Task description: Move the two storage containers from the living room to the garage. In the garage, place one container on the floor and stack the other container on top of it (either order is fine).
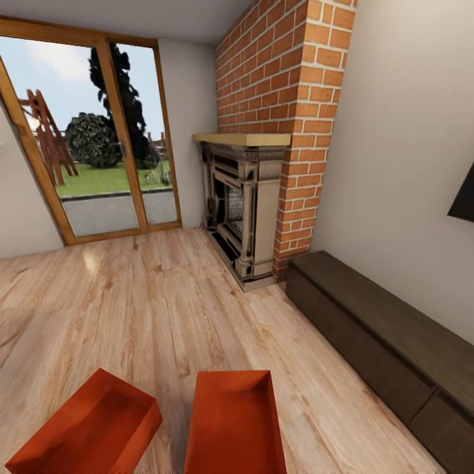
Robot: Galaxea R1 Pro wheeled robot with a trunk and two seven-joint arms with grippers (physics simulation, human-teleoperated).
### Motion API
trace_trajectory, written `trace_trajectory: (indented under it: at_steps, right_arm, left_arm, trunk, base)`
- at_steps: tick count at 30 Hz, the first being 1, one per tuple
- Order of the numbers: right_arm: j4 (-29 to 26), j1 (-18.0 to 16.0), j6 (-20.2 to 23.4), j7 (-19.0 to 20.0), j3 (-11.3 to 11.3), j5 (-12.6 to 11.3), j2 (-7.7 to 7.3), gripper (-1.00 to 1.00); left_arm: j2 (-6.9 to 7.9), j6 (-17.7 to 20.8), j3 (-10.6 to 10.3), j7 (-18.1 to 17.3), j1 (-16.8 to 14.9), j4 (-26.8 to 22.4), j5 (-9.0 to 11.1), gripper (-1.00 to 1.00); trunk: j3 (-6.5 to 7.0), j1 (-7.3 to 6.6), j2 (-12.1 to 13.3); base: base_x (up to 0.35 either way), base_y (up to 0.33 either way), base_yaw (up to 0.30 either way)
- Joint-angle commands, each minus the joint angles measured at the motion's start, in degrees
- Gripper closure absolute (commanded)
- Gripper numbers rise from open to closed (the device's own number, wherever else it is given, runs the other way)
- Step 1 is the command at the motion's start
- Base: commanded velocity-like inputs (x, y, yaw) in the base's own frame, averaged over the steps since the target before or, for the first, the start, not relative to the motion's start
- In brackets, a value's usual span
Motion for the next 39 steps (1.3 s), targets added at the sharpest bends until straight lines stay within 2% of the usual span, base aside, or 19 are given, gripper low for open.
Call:
trace_trajectory:
  at_steps: [1,8,14,39]
  right_arm:
    - [0.14,-0.06,-0.28,-0.19,0.27,0.09,0.0,-1.0]
    - [0.14,-0.06,-0.31,-0.2,0.21,0.08,-0.05,-1.0]
    - [0.15,-0.06,-0.31,-0.19,0.15,0.02,-0.09,-1.0]
    - [0.15,-0.06,-0.31,-0.21,0.1,-0.07,-0.1,-1.0]
  left_arm:
    - [-0.04,0.24,0.13,0.21,0.01,-0.13,0.55,-1.0]
    - [-0.11,0.32,-0.01,0.05,0.02,0.03,0.78,-1.0]
    - [-0.18,0.25,0.0,-0.14,0.01,2.61,0.47,-1.0]
    - [-0.11,0.24,0.27,0.03,0.02,2.93,0.71,-1.0]
  trunk:
    - [-0.15,0.0,-0.03]
    - [-0.8,0.0,-0.03]
    - [-1.35,0.0,-0.03]
    - [-3.67,0.0,-0.03]
  base:
    - [0.0,0.0,0.0]
    - [0.0,0.0,0.0]
    - [0.0,0.0,0.0]
    - [0.0,0.0,0.0]
